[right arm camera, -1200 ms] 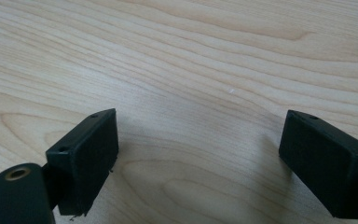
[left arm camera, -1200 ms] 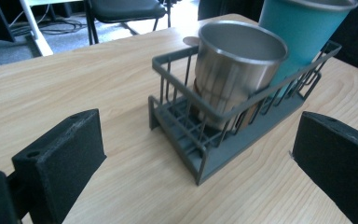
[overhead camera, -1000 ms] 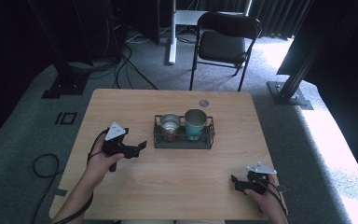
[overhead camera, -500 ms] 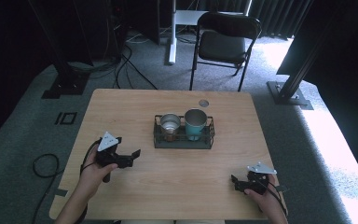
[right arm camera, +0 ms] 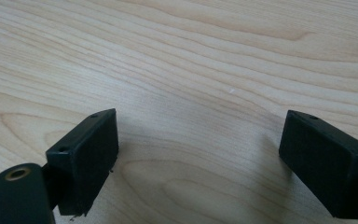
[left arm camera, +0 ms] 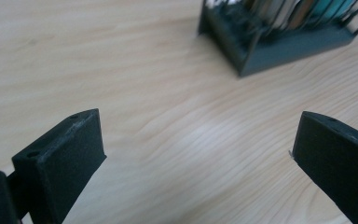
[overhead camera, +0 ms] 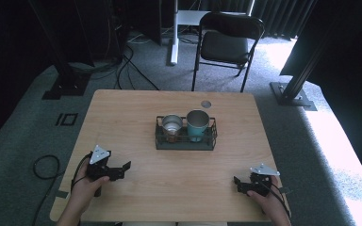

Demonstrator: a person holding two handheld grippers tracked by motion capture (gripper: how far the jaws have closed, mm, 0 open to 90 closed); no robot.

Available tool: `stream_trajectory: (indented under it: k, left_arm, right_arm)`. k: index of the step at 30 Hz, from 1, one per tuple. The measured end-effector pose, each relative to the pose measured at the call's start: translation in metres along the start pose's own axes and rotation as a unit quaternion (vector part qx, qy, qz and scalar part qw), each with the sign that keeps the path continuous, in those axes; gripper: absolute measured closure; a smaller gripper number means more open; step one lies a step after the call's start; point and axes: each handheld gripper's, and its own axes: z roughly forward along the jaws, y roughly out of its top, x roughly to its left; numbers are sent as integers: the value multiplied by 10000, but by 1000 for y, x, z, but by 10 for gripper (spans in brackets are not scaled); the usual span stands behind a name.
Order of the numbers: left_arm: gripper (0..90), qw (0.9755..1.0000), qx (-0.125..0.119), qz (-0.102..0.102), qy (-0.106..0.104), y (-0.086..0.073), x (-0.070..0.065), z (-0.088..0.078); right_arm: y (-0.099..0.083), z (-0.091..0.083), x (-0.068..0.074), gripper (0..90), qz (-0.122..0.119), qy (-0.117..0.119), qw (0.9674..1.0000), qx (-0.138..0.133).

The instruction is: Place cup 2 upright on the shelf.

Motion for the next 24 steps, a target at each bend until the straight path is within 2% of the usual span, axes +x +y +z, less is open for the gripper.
stream_trajectory:
  k: [5, 7, 11, 14, 17, 18, 19, 20, 21, 24]
  left_arm:
    - [27, 9998, -13, -196, 49, -9, 8, -3]
    - [27, 9998, 49, -181, 100, -13, 10, -4]
    - [27, 9989, 211, -296, 307, -21, 15, -6]
    - [27, 9981, 187, -447, 389, -25, 18, -10]
    - [27, 9965, 110, -668, 496, -28, 23, -13]
    - [27, 9956, 170, -710, 588, -30, 25, -15]
    - [27, 9956, 170, -710, 588, -30, 25, -15]
    - [27, 9944, 237, -760, 698, -32, 26, -17]
    - [27, 9944, 237, -760, 698, -32, 26, -17]
    - [27, 9903, 314, -948, 962, -34, 29, -21]
  right_arm:
    - [0, 0, 0, 113, 1, 0, 10000, 0]
    - [0, 0, 0, 113, -1, 0, 10000, 0]
    - [0, 0, 0, 113, 1, 0, 10000, -2]
    - [0, 0, 0, 113, 2, 1, 10000, -1]
    - [0, 0, 0, 113, 0, 0, 10000, 0]
    - [0, 0, 0, 113, 0, 0, 10000, 1]
    - [0, 0, 0, 113, 0, 0, 10000, 1]
    - [0, 0, 0, 113, 0, 1, 10000, -1]
    - [0, 0, 0, 113, 0, 1, 10000, -1]
    - [0, 0, 0, 113, 0, 0, 10000, 0]
